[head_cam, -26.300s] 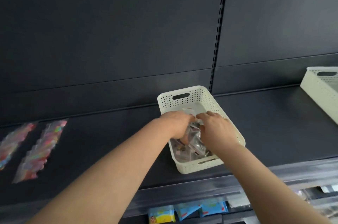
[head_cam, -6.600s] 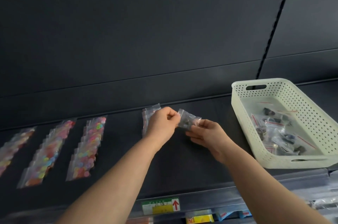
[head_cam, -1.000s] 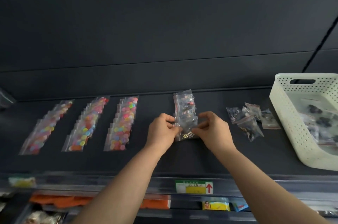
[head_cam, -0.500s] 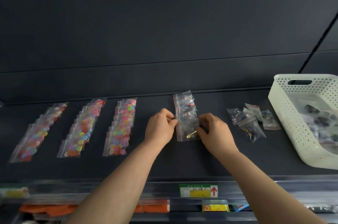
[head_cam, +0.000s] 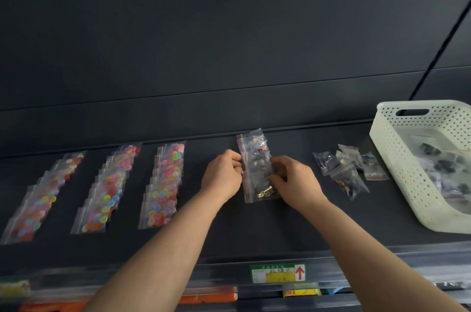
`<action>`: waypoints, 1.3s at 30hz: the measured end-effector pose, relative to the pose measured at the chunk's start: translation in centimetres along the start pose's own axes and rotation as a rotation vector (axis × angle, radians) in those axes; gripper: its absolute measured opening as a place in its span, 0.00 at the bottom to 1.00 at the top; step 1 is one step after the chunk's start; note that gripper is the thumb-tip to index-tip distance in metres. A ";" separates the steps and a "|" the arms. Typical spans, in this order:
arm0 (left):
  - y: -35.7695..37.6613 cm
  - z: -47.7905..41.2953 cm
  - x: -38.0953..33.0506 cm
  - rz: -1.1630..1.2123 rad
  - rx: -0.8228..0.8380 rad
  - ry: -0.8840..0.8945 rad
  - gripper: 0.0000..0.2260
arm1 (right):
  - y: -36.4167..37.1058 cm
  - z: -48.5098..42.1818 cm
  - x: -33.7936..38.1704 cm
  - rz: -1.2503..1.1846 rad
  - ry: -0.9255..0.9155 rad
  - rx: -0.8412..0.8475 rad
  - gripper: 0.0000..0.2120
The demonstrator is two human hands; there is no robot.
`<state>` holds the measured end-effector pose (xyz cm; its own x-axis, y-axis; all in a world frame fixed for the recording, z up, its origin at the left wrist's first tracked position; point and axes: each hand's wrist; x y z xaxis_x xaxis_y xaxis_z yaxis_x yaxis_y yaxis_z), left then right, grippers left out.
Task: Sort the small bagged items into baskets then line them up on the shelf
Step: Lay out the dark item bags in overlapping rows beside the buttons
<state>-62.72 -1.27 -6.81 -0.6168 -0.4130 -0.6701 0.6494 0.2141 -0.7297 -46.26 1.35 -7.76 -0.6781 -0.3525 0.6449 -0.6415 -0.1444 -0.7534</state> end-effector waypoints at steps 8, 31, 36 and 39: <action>2.6 1.0 -5.2 -0.056 0.095 0.142 0.06 | -4.0 1.8 -3.0 0.317 0.014 -0.191 0.13; 11.8 3.3 -13.6 -0.295 0.134 0.230 0.03 | -12.8 4.5 -12.9 -0.037 0.234 -0.361 0.37; 12.1 3.8 -14.2 -0.291 0.096 0.171 0.04 | -15.8 4.4 -14.9 -0.020 0.318 -0.382 0.35; 12.2 4.2 -14.5 -0.269 0.075 0.162 0.04 | -15.8 4.2 -14.5 0.016 0.208 -0.326 0.27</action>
<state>-44.00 3.65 -5.39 -0.8298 -0.2982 -0.4718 0.4807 0.0476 -0.8756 -24.76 4.82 -5.73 -0.7256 -0.1521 0.6711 -0.6881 0.1724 -0.7049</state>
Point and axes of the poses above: each hand's wrist, its own z-axis away from the middle knuckle, its own y-axis out of the palm, x = y × z, and after that the axes turned 6 degrees about -y, right-handed
